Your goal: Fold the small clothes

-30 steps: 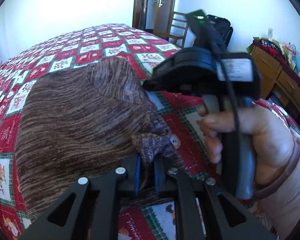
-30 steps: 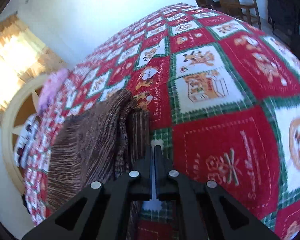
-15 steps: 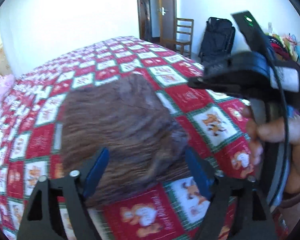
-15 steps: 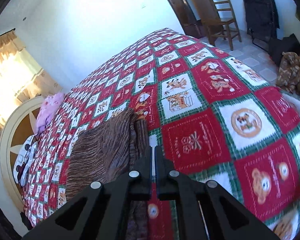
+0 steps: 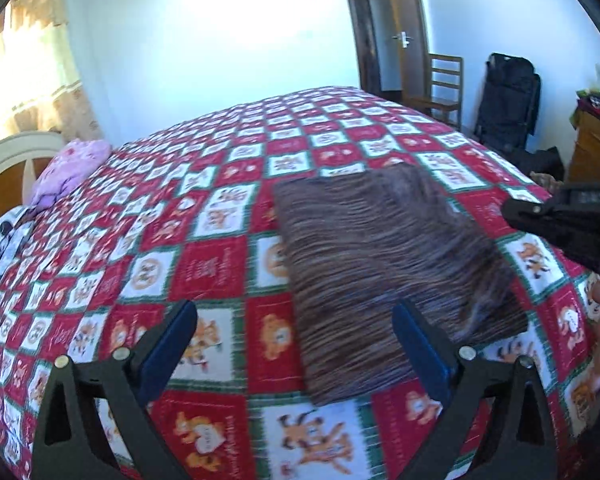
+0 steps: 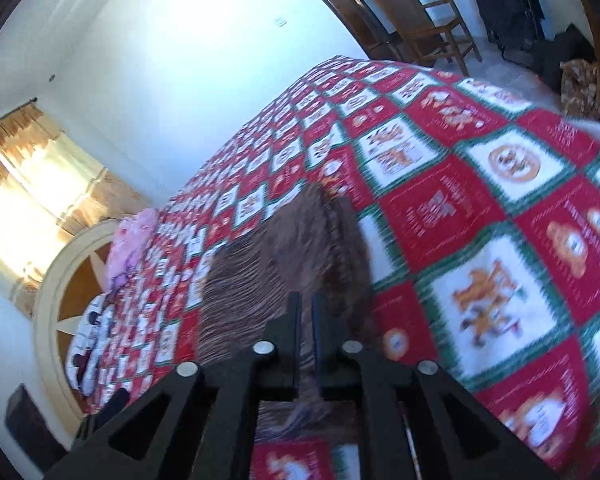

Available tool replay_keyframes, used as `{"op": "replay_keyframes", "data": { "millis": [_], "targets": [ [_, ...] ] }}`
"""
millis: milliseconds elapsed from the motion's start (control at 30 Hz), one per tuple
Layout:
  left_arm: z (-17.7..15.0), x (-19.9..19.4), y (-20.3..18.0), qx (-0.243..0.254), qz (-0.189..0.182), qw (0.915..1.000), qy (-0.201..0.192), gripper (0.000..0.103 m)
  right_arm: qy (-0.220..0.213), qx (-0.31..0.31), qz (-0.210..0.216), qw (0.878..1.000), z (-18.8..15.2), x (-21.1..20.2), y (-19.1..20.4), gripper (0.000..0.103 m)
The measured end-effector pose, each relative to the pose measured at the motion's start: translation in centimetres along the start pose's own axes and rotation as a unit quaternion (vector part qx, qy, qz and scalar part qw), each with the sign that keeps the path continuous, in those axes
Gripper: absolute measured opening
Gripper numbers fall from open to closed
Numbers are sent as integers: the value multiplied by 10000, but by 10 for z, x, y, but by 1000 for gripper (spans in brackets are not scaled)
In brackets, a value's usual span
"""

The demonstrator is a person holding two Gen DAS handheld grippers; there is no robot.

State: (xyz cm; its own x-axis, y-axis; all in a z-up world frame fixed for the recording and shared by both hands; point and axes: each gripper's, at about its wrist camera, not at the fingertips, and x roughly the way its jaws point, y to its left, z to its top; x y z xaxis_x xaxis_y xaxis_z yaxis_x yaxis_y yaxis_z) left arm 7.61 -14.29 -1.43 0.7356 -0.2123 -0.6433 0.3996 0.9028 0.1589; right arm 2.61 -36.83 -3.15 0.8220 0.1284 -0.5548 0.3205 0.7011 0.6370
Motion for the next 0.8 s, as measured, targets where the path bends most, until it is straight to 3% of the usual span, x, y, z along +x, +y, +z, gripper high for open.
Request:
{"op": "replay_keyframes", "data": {
  "millis": [33, 67, 100, 367, 500, 800],
  "targets": [
    [-1, 0, 4, -40, 9, 10000, 13, 100, -13, 52, 115, 9999, -3, -1, 3, 74],
    [-3, 0, 10, -110, 42, 9999, 36, 100, -89, 97, 228, 9997, -7, -3, 6, 87],
    [-4, 0, 13, -149, 57, 9999, 46, 100, -166, 85, 308, 9994, -10, -6, 11, 90],
    [-11, -5, 40, -339, 182, 9993, 19, 100, -221, -651, -178, 9975, -27, -10, 55, 90],
    [-15, -7, 53, -417, 208, 9989, 21, 100, -176, -1323, -1046, 9855, -34, -3, 78, 90],
    [-21, -8, 80, -567, 296, 9980, 28, 100, -424, -1798, -1904, 9642, -40, 2, 103, 90]
  ]
}}
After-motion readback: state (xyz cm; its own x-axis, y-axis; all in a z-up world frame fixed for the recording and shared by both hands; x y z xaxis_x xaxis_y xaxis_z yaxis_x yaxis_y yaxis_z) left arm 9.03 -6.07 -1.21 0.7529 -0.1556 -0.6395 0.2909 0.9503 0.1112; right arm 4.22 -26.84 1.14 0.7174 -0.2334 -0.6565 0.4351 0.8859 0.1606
